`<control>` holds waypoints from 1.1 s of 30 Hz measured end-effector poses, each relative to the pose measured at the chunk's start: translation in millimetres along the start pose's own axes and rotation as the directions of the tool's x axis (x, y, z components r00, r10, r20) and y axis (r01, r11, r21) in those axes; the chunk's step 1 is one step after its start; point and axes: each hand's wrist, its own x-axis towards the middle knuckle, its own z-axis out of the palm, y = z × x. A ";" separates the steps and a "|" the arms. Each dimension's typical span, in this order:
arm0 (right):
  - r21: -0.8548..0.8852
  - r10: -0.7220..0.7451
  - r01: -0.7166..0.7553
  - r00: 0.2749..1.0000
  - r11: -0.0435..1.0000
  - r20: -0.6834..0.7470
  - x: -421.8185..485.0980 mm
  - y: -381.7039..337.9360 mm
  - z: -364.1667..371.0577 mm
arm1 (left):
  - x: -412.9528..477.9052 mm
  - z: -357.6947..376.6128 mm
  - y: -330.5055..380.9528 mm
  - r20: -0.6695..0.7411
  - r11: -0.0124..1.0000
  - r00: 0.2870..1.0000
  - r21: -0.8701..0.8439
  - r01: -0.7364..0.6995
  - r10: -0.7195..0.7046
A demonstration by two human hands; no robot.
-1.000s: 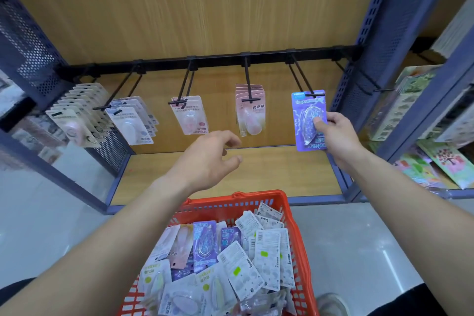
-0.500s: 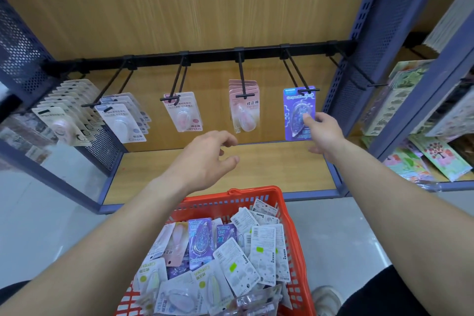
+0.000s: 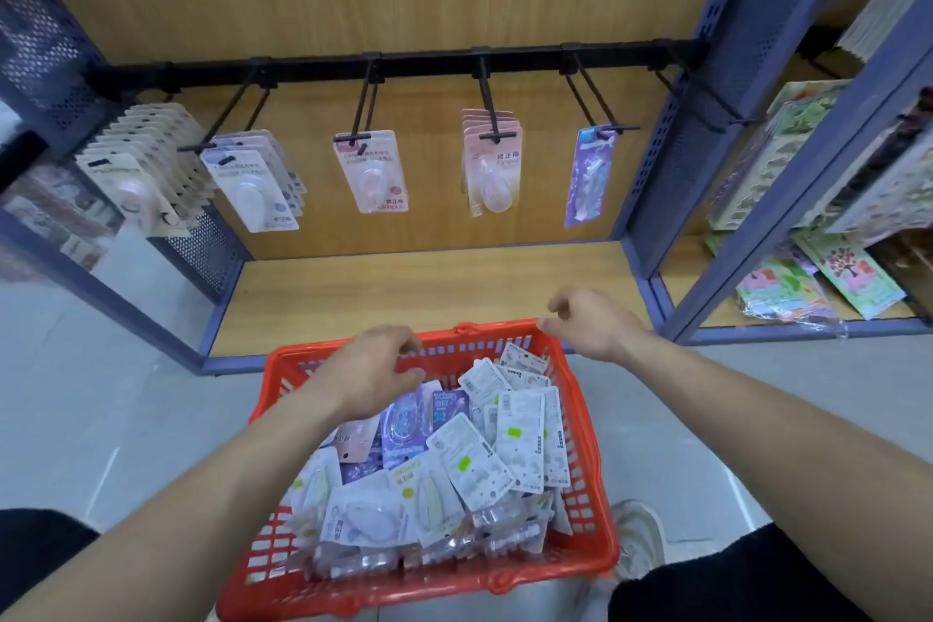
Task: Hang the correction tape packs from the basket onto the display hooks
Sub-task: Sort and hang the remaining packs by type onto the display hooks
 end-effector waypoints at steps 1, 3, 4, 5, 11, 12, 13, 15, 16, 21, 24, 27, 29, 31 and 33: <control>-0.019 -0.050 0.051 0.998 0.999 0.032 -10.3 -3.6 14.2 | -3.8 16.3 -12.3 0.043 1.000 0.999 -0.002 0.025 -0.025; -0.023 -0.108 0.112 0.988 0.993 0.112 -28.7 -6.6 46.2 | -15.1 48.8 -35.9 0.126 0.996 0.989 -0.010 0.084 -0.082; -0.019 -0.122 0.127 0.981 0.992 0.151 -36.2 -6.1 62.5 | -21.3 64.3 -47.2 0.159 0.994 0.982 -0.019 0.110 -0.106; -0.012 -0.134 0.138 0.973 0.990 0.186 -42.0 -4.4 78.6 | -27.1 78.2 -56.9 0.192 0.989 0.973 -0.039 0.141 -0.131; 0.055 -0.096 0.085 0.960 0.995 0.262 -37.6 -4.1 151.2 | -39.6 118.4 -99.1 0.210 0.923 0.938 -0.214 0.321 -0.277; 0.078 -0.089 0.071 0.961 0.994 0.261 -32.3 -8.0 159.2 | -37.8 121.5 -104.5 0.190 0.908 0.937 -0.253 0.335 -0.293; 0.100 -0.088 0.064 0.963 0.993 0.253 -26.3 -12.1 166.9 | -36.0 123.2 -107.4 0.177 0.897 0.936 -0.279 0.343 -0.303; 0.135 -0.110 0.082 0.971 0.987 0.211 -14.0 -21.3 180.5 | -30.7 129.3 -112.0 0.158 0.887 0.940 -0.312 0.339 -0.303; 0.152 -0.126 0.098 0.975 0.984 0.185 -8.0 -26.5 186.2 | -27.4 131.9 -112.8 0.154 0.882 0.940 -0.329 0.338 -0.303; 0.108 -0.180 0.165 0.973 0.980 0.145 28.7 -37.6 216.4 | -6.4 144.7 -111.6 0.099 0.833 0.930 -0.420 0.361 -0.354; 0.045 -0.167 0.163 0.977 0.986 0.135 44.8 -37.5 226.6 | 6.1 151.9 -108.9 0.020 0.823 0.929 -0.458 0.337 -0.369; 0.062 -0.169 0.163 0.978 0.985 0.123 57.4 -35.7 233.6 | 19.5 159.4 -106.9 -0.065 0.826 0.921 -0.470 0.311 -0.383; 0.101 -0.168 0.155 0.976 0.983 0.139 64.5 -34.3 234.2 | 27.9 165.8 -106.5 -0.079 0.819 0.922 -0.492 0.295 -0.380; 0.119 -0.170 0.153 0.974 0.981 0.149 66.8 -32.7 229.1 | 33.8 169.6 -105.4 -0.072 0.791 0.917 -0.536 0.296 -0.392; 0.152 -0.201 0.180 0.971 0.972 0.133 68.2 -31.1 221.4 | 36.5 169.1 -103.0 -0.046 0.753 0.914 -0.583 0.303 -0.404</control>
